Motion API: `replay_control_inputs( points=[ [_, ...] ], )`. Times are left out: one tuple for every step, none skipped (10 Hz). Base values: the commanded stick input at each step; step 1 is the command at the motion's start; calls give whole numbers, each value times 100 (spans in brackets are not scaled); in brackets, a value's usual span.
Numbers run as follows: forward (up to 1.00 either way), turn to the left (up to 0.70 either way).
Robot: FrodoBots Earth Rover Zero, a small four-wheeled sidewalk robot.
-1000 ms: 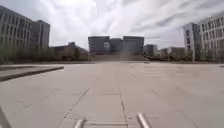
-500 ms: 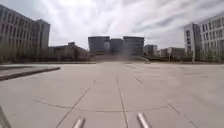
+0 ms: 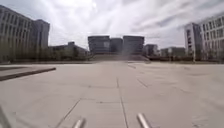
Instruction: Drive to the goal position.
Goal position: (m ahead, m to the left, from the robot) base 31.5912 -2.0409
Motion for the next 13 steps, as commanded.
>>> replay_control_inputs(
  points=[
    [100,0],
    [100,0],
    [100,0],
    [100,0],
    [100,0],
    [100,0],
    [100,0],
    [100,0],
    [100,0],
    [100,0],
    [100,0],
    [100,0],
    [100,0]
  ],
)
